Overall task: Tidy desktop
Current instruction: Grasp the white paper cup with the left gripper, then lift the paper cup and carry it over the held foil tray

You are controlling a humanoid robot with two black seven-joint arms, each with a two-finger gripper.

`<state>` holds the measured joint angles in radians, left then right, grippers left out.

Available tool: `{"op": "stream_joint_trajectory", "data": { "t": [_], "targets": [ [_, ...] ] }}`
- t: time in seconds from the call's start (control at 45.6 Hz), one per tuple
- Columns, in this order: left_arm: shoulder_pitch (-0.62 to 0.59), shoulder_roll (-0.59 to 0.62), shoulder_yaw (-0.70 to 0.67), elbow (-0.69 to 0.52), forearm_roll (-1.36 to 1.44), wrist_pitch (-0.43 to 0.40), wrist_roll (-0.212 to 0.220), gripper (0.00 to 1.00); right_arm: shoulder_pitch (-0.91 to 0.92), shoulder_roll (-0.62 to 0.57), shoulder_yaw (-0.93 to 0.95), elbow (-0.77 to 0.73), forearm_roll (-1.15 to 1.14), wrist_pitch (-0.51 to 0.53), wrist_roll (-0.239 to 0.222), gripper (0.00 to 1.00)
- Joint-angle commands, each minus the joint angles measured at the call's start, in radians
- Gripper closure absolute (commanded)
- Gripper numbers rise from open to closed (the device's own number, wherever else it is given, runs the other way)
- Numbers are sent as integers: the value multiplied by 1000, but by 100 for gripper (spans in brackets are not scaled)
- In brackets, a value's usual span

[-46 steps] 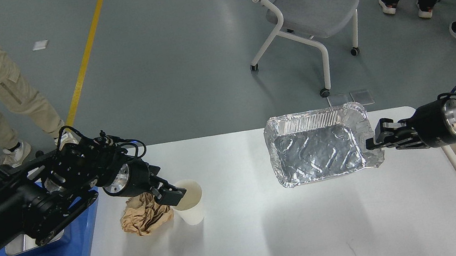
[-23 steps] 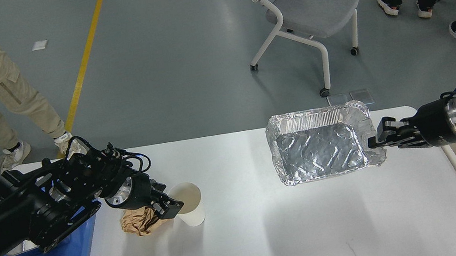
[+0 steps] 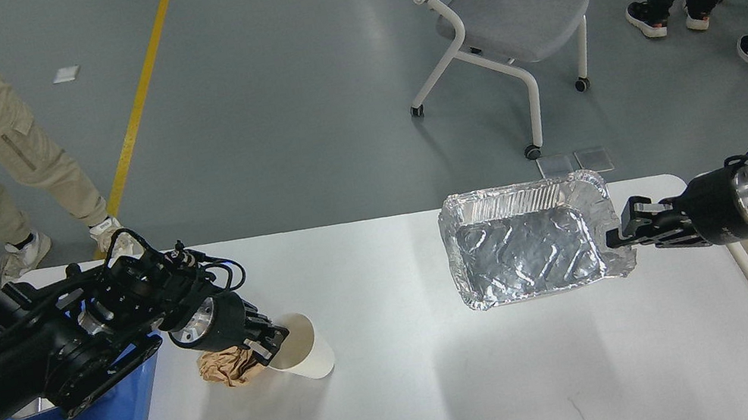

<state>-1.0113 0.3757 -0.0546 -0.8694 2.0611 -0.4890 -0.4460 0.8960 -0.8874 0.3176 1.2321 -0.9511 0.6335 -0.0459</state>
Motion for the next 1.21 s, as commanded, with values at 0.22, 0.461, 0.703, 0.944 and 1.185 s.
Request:
{"op": "stream_joint_trajectory", "data": {
  "t": [0.22,0.461,0.703,0.944,1.185],
  "targets": [
    [-6,187,-108,-167,-55,-14,-45,100,-15,2,-2,-6,0,0,-2,100],
    [-3,380,-247,-356,-182,-31,-43,98,-20,2,-6,-6,0,0,-3,100],
    [-79,436,-442,-471,-282,-163,-40,97,-25,5,-6,3,0,2,-2,100],
    [-331,270,-467,-453,-286,-309,-28,96,-26,5,-2,41,0,2,-3,100],
    [-521,5,-398,-336,-262,-352,-2,95,-14,5,12,95,2,2,-3,100]
  ]
}}
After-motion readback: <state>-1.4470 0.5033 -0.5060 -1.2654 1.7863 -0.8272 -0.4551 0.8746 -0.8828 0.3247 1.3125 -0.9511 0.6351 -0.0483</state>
